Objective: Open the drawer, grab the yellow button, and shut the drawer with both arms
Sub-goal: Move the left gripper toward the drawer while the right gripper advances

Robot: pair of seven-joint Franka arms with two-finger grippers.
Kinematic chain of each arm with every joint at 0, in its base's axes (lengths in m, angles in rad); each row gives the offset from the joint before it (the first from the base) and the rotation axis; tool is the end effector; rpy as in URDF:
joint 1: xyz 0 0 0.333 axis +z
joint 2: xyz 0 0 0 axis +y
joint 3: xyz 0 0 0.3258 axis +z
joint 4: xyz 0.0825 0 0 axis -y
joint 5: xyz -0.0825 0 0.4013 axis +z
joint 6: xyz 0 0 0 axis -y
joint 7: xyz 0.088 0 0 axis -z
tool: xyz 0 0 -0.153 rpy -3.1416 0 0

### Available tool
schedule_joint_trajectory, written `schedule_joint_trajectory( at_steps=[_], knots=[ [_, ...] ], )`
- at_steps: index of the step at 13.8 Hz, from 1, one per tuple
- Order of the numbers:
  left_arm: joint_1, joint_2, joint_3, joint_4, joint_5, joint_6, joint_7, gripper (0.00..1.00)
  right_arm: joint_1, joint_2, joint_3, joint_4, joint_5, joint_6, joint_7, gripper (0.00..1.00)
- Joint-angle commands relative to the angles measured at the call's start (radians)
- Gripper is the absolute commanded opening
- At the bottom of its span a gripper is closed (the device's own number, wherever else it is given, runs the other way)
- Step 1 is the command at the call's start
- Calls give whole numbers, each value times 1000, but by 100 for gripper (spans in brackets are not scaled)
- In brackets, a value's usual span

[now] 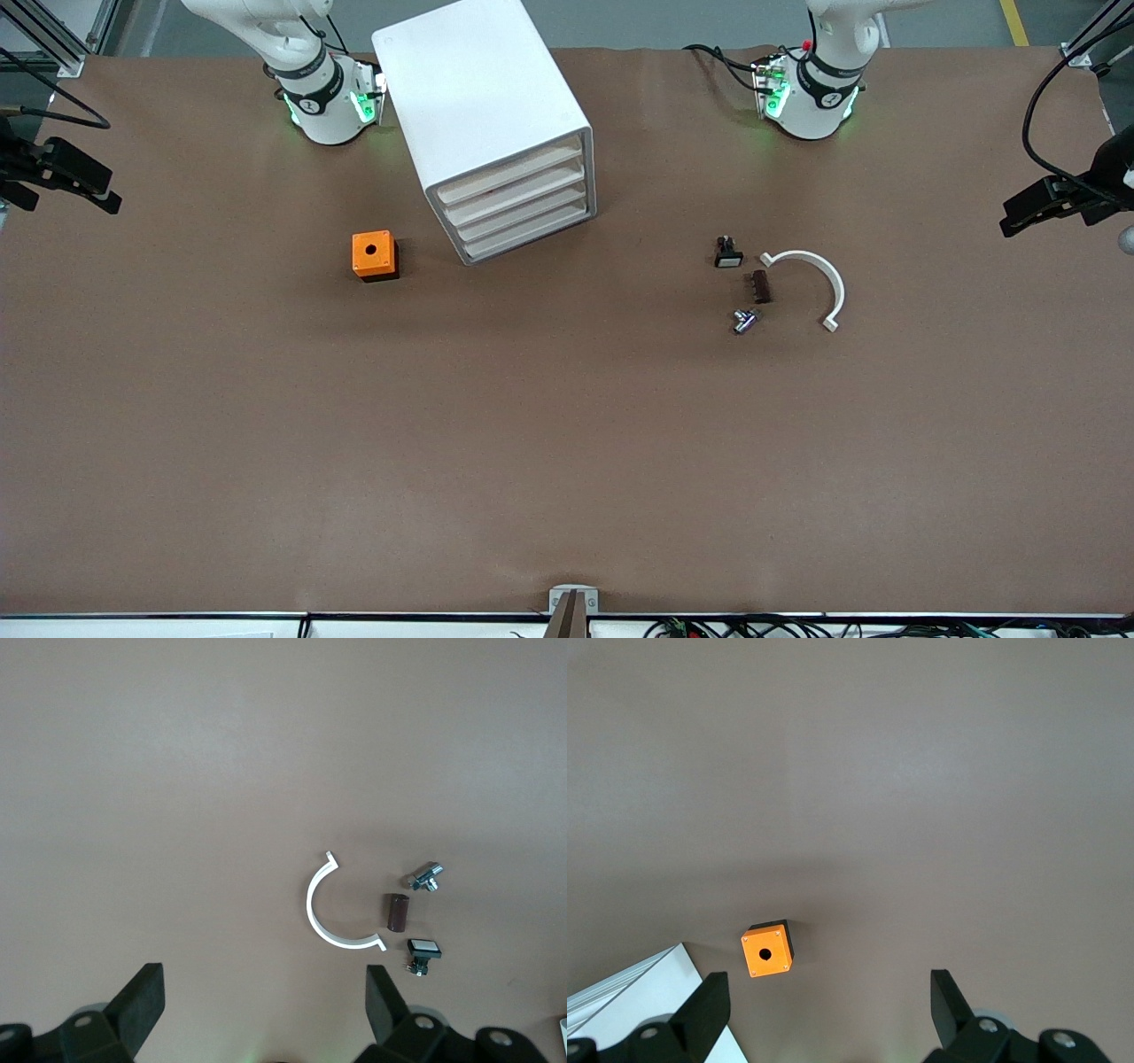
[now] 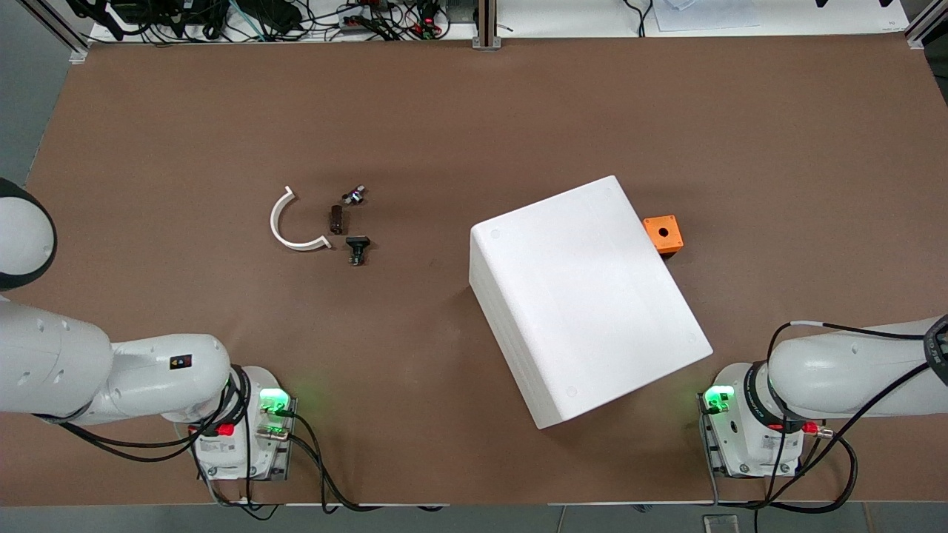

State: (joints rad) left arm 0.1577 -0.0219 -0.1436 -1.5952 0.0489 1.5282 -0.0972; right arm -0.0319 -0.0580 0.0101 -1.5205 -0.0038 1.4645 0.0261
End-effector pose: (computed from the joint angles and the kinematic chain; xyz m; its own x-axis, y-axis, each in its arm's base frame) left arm 0.5578 0.0147 0.5853 0.9928 0.1132 -0.0400 0.1108 -0.9922 -0.0561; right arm 0.5417 -0.0123 0.6356 0.9988 -0.0483 0.0021 -0.0483 -0.9988 0.0043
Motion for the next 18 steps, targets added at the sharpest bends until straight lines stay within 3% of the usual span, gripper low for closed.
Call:
schedule_joint_trajectory(
  at_steps=[1,5,7,13,18],
  knots=[
    [2,-1,-10,14,-17,-3,19,100,-3,6,18,23,-10,-18,-12,100],
    [-1,34,-7,52,-31,-3,20,100,23,17,18,20,-2,-18,-12,100],
    [-6,68,-8,58,-38,3,19,100,24,73,16,19,-4,-13,-17,100],
    [-10,209,-13,75,-32,13,-5,100,-16,98,10,23,-8,8,-15,100],
    [-66,347,-14,120,-35,9,-577,100,-8,96,16,25,-1,-1,-11,100]
  ],
)
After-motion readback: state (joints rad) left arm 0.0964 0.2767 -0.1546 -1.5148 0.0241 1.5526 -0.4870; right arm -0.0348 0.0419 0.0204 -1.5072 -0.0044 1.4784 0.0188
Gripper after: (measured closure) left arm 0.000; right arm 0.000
